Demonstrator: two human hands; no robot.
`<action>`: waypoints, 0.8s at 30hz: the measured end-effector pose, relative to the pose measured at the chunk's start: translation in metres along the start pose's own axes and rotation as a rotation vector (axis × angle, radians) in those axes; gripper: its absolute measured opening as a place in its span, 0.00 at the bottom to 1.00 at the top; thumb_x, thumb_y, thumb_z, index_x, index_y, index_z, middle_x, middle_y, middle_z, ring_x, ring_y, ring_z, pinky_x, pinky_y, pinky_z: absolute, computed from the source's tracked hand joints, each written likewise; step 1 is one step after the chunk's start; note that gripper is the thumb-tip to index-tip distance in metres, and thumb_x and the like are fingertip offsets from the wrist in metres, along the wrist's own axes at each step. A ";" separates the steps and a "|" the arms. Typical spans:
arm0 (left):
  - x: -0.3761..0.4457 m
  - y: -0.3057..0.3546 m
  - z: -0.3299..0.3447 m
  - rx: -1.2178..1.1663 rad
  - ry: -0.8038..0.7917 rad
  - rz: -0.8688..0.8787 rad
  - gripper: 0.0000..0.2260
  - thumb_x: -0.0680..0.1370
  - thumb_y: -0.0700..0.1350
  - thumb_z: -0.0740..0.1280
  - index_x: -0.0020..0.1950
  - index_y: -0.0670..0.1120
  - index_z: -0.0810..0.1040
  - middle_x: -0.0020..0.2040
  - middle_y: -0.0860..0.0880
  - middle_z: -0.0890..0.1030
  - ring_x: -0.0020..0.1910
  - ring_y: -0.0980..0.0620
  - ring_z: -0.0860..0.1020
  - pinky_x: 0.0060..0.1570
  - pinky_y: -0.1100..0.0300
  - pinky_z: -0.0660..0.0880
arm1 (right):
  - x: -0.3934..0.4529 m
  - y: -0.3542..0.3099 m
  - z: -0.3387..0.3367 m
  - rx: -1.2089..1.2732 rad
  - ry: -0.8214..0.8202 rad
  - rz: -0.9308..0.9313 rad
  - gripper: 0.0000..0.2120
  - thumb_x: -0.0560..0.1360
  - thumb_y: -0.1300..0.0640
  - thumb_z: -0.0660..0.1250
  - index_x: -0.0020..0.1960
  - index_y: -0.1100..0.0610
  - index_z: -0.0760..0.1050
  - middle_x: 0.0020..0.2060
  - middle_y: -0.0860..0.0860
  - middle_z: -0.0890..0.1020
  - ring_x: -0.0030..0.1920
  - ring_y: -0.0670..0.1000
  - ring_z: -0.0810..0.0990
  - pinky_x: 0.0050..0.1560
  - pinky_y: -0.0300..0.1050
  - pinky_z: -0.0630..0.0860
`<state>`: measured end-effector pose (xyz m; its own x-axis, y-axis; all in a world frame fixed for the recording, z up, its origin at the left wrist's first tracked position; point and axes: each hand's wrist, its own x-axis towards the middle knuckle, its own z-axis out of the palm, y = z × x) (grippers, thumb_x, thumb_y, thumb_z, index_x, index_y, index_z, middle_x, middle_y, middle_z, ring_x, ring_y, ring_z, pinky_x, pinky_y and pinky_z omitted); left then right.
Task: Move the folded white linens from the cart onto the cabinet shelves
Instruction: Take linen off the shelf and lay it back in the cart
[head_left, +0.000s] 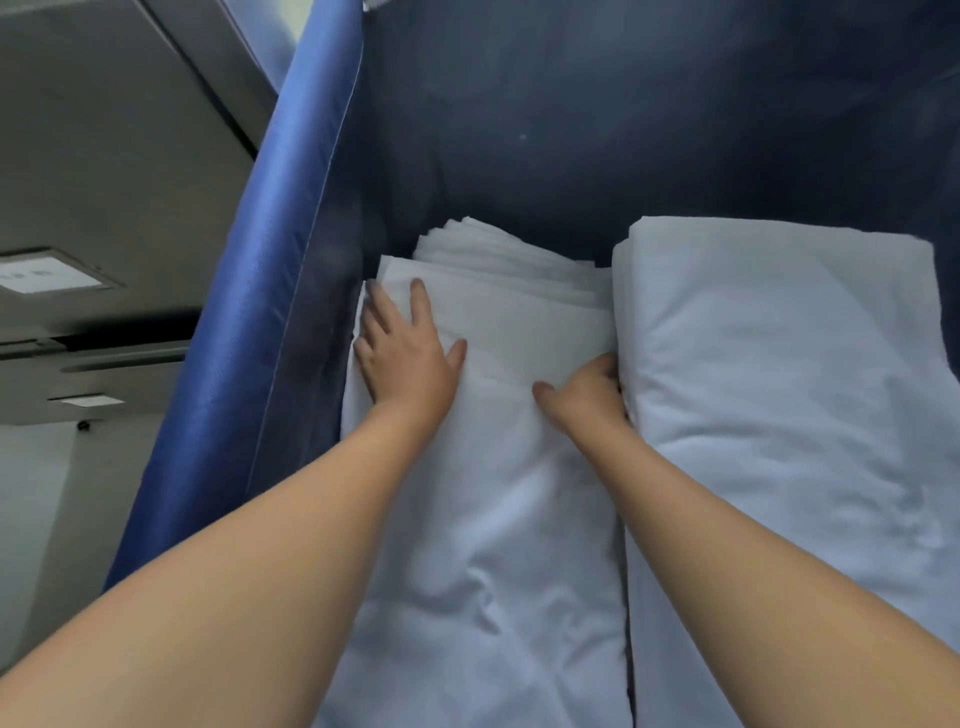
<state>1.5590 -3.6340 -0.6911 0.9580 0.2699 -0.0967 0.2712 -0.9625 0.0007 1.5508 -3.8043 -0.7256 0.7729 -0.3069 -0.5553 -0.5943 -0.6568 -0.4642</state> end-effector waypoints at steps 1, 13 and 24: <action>0.002 0.000 -0.002 -0.031 -0.011 -0.058 0.38 0.79 0.61 0.64 0.81 0.47 0.50 0.78 0.35 0.54 0.75 0.36 0.61 0.69 0.44 0.63 | 0.002 -0.001 0.000 -0.001 0.002 0.009 0.51 0.73 0.43 0.72 0.77 0.68 0.45 0.76 0.64 0.60 0.74 0.62 0.64 0.71 0.52 0.64; 0.008 -0.011 -0.007 -0.414 0.228 -0.136 0.18 0.83 0.49 0.61 0.70 0.41 0.68 0.61 0.40 0.78 0.57 0.37 0.77 0.51 0.44 0.74 | 0.004 -0.006 -0.004 0.008 0.416 -0.355 0.17 0.77 0.55 0.68 0.58 0.63 0.68 0.58 0.60 0.74 0.60 0.60 0.74 0.62 0.51 0.69; -0.068 -0.052 0.063 0.028 0.209 0.280 0.29 0.82 0.57 0.54 0.81 0.48 0.59 0.81 0.41 0.54 0.80 0.39 0.51 0.76 0.36 0.49 | -0.032 0.029 0.050 -0.360 0.239 -0.666 0.41 0.76 0.36 0.50 0.82 0.56 0.46 0.81 0.56 0.45 0.80 0.59 0.42 0.77 0.63 0.41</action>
<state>1.4741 -3.6040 -0.7470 0.9939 -0.0081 0.1096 -0.0049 -0.9996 -0.0293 1.4981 -3.7790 -0.7552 0.9915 0.1168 -0.0574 0.0873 -0.9241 -0.3721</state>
